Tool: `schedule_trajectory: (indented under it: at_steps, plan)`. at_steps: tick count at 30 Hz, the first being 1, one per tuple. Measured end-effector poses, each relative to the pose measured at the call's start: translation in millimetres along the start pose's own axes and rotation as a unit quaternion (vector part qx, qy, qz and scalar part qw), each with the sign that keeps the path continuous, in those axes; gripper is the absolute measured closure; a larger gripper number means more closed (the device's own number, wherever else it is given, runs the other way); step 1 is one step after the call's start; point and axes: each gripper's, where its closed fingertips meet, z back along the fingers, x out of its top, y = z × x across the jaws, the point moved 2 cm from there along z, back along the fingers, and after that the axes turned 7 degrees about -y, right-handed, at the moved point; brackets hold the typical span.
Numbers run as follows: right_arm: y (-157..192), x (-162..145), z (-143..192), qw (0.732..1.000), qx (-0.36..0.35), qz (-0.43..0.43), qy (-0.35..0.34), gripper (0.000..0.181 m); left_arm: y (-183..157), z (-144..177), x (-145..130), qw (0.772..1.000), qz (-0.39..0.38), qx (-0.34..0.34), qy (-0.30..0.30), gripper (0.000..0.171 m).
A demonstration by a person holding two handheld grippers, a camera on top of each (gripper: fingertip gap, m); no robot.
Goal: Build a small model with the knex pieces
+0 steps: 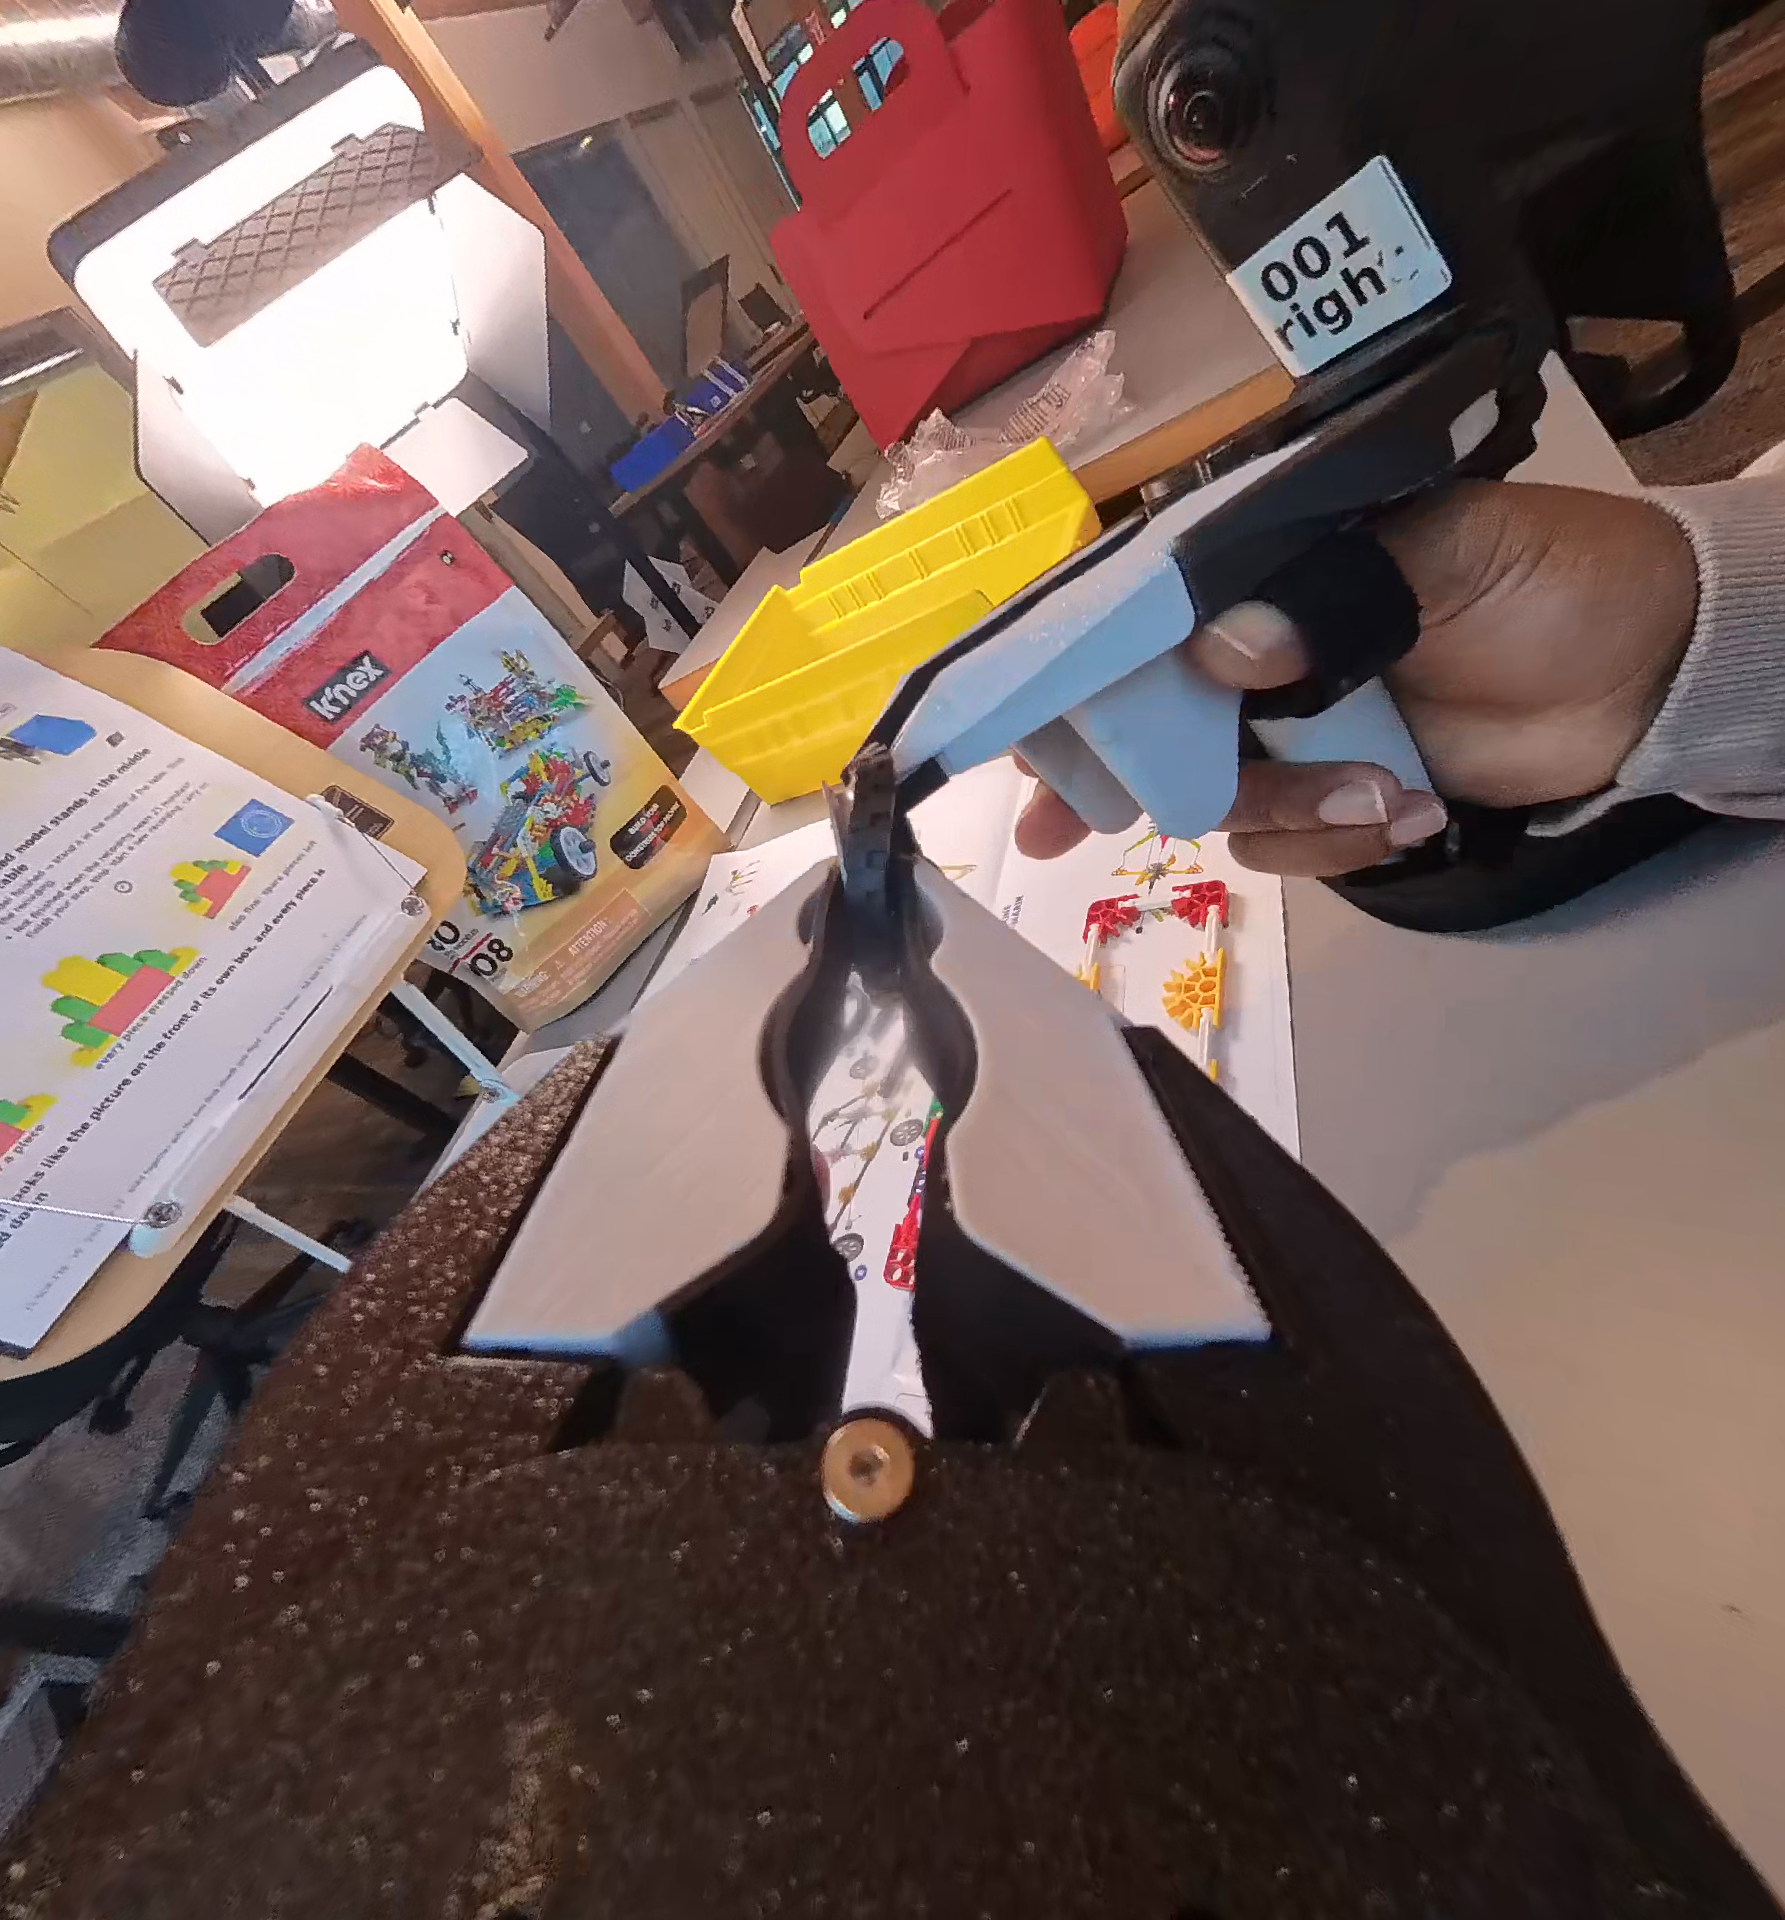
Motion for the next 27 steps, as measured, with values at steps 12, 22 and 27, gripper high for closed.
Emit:
schedule_trajectory:
  at_steps: [12,22,27]
  plan:
    - [-5,8,-9,0.946,0.054,-0.318,-0.035,0.181,7,1,10,0.995,-0.090,-0.007,0.040,0.163]
    - [2,-7,0,0.980,0.090,-0.175,-0.018,0.179,-2,2,-4,0.969,0.191,-0.154,-0.040,0.165]
    - [3,-21,6,0.989,0.038,0.123,0.070,0.175,-14,1,-21,0.960,0.231,-0.156,-0.023,0.167]
